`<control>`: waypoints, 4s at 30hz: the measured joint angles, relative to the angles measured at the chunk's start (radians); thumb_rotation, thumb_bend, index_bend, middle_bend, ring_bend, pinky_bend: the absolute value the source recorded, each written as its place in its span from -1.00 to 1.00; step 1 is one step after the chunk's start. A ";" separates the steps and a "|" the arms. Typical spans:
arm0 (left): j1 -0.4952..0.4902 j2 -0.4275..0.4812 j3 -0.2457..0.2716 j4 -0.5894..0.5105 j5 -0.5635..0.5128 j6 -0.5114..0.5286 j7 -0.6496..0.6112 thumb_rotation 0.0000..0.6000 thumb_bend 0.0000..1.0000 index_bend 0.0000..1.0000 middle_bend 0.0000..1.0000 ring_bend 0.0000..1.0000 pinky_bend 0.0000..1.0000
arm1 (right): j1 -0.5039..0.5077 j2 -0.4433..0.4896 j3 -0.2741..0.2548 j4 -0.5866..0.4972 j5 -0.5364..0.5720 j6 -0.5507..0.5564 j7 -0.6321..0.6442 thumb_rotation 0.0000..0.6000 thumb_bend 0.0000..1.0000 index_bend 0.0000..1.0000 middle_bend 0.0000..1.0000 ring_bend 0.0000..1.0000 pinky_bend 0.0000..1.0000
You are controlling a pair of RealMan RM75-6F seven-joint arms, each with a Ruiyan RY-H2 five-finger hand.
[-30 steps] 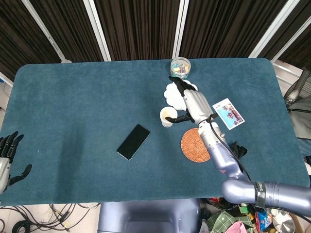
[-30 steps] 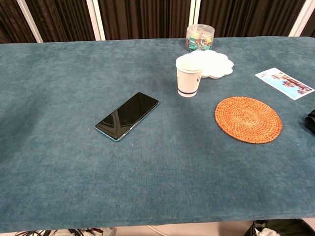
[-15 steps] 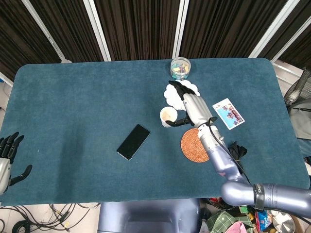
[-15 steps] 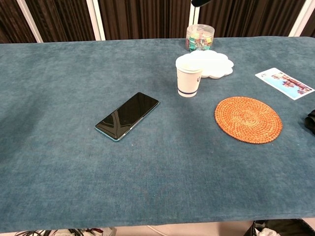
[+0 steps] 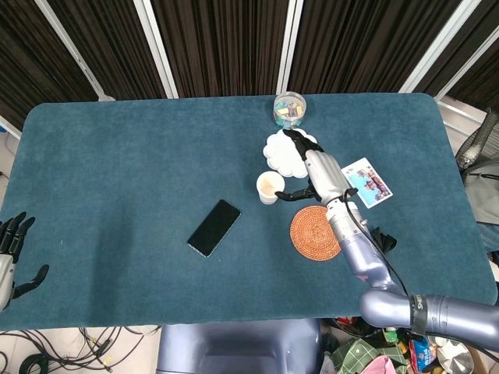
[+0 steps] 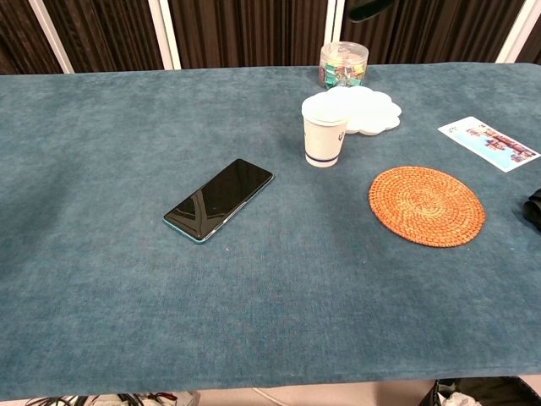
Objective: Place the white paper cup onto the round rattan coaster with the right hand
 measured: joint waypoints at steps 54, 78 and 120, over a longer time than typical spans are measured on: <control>-0.008 0.009 -0.009 -0.008 -0.024 -0.022 -0.009 1.00 -0.41 -0.98 -1.00 -1.00 -1.00 | -0.112 -0.666 -0.036 0.795 -0.257 -0.112 0.430 1.00 -0.96 -0.88 -0.72 -0.72 -0.79; -0.009 0.016 -0.007 -0.008 -0.027 -0.031 -0.020 1.00 -0.41 -0.97 -1.00 -1.00 -1.00 | -0.032 -0.805 0.041 0.978 -0.313 -0.070 0.417 1.00 -0.47 -0.09 -0.16 -0.13 -0.34; -0.005 0.011 -0.005 -0.015 -0.028 -0.025 0.003 1.00 -0.41 -0.97 -0.99 -1.00 -1.00 | -0.386 -0.244 -0.129 0.260 -0.293 -0.055 0.336 1.00 -0.47 -0.08 -0.20 -0.17 -0.34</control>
